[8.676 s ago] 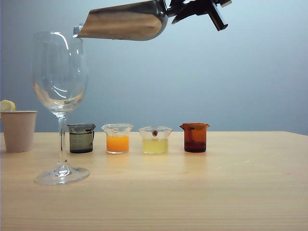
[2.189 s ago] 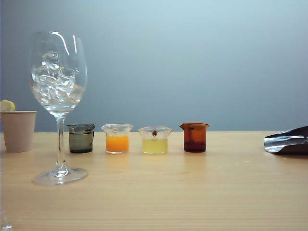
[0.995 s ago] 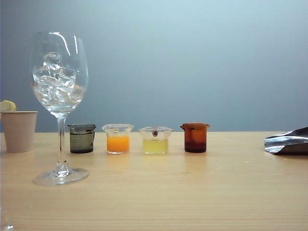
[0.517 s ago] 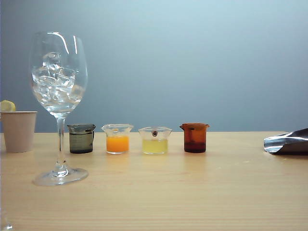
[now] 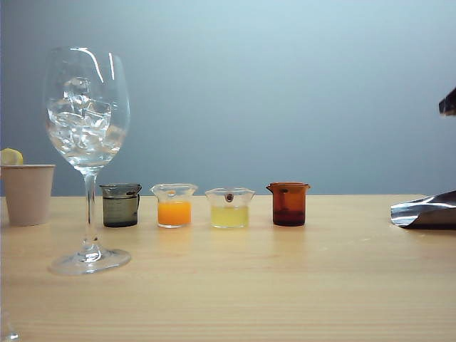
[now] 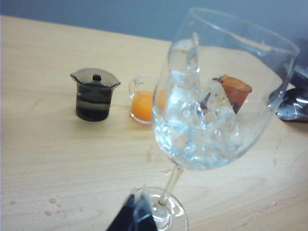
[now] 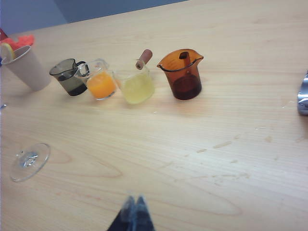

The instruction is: Pick up the ice scoop on the desk filled with ice cubes, pour the ice into the goblet, and finally put the scoop back on the table.

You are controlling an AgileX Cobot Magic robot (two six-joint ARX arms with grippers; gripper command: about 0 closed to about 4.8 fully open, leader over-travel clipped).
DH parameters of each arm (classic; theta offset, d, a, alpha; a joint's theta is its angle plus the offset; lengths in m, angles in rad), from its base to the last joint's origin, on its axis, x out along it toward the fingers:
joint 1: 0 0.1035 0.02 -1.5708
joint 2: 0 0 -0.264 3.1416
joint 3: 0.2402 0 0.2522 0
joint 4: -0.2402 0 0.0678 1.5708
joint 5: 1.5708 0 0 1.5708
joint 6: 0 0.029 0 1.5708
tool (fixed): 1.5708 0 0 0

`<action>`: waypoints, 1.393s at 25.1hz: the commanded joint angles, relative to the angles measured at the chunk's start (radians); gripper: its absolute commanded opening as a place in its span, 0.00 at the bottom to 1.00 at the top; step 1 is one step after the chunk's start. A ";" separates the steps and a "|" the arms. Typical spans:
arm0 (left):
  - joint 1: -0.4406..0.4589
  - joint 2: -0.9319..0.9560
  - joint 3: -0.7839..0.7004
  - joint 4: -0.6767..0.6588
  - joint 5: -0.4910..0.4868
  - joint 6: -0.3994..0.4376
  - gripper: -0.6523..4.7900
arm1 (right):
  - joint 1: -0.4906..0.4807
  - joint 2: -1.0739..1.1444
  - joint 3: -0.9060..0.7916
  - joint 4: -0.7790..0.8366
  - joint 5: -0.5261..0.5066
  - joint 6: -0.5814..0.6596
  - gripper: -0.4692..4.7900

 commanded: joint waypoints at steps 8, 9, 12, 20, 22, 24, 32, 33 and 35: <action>0.000 0.000 -0.020 0.000 0.003 0.007 0.11 | 0.000 -0.091 -0.136 0.153 -0.006 -0.027 0.08; 0.000 0.000 -0.020 -0.004 0.016 0.002 0.11 | 0.000 -0.098 -0.145 0.156 -0.006 -0.038 0.08; 0.000 0.000 -0.020 -0.015 0.066 0.000 0.11 | 0.000 -0.156 -0.190 0.156 0.004 -0.039 0.08; 0.000 0.000 -0.020 -0.016 0.064 0.000 0.11 | 0.000 -0.274 -0.216 0.102 0.029 -0.064 0.08; 0.000 0.000 -0.020 -0.015 0.064 0.001 0.11 | -0.001 -0.285 -0.216 0.094 0.029 -0.065 0.10; 0.010 0.000 -0.020 -0.015 0.068 0.000 0.11 | -0.001 -0.285 -0.216 0.092 0.032 -0.065 0.11; 0.236 0.000 -0.020 -0.016 0.071 0.001 0.11 | -0.001 -0.285 -0.216 0.092 0.034 -0.065 0.11; 0.268 0.000 -0.020 -0.016 0.071 0.001 0.11 | -0.001 -0.285 -0.216 0.092 0.035 -0.065 0.11; 0.346 0.000 -0.020 -0.016 0.071 0.001 0.11 | -0.001 -0.285 -0.216 0.092 0.035 -0.065 0.11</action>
